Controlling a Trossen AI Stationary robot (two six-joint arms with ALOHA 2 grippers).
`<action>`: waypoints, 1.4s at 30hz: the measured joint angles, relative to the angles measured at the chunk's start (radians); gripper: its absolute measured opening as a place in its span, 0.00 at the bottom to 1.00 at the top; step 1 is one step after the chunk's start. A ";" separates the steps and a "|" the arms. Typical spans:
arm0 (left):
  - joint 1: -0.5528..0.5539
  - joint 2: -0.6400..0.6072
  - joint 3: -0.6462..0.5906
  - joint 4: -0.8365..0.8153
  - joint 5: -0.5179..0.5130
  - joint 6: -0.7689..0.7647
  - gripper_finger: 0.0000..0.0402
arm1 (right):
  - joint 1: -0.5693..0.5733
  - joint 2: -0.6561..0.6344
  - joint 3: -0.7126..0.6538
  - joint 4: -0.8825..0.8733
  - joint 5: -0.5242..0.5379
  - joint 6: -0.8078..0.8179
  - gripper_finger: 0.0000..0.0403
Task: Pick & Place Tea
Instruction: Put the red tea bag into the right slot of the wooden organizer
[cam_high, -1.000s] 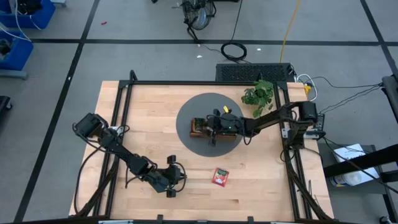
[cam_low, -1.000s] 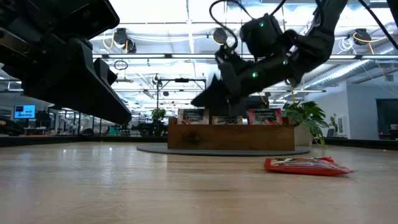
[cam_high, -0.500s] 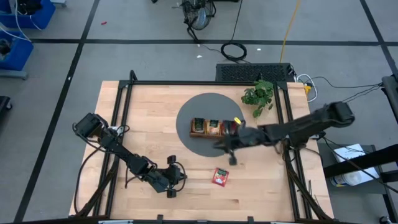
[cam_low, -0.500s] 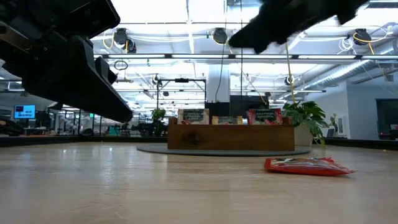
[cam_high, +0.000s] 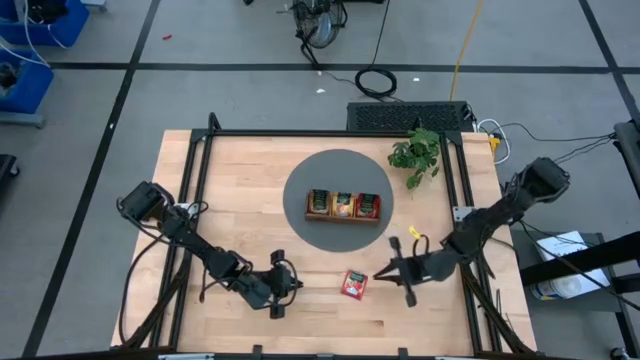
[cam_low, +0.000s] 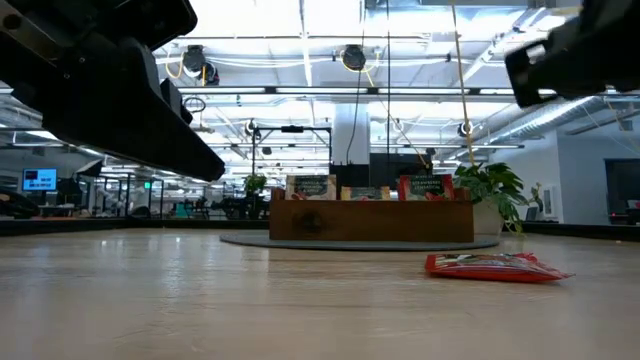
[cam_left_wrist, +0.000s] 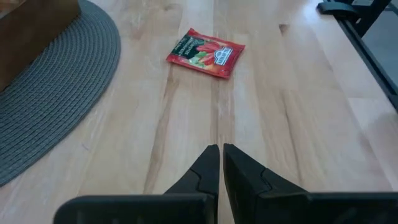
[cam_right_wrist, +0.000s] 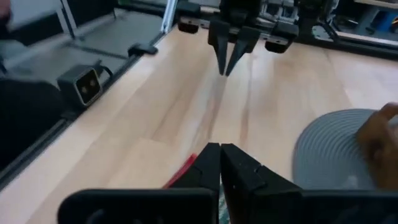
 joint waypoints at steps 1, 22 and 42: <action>0.002 0.000 0.000 -0.001 0.001 0.008 0.06 | 0.011 0.006 -0.028 0.049 0.005 0.012 0.01; 0.055 0.000 0.021 0.045 0.222 0.077 0.06 | 0.030 0.316 -0.024 0.193 -0.115 0.206 0.00; 0.126 0.274 0.401 -0.036 0.359 0.419 0.04 | 0.027 0.319 -0.015 0.133 -0.072 0.408 0.02</action>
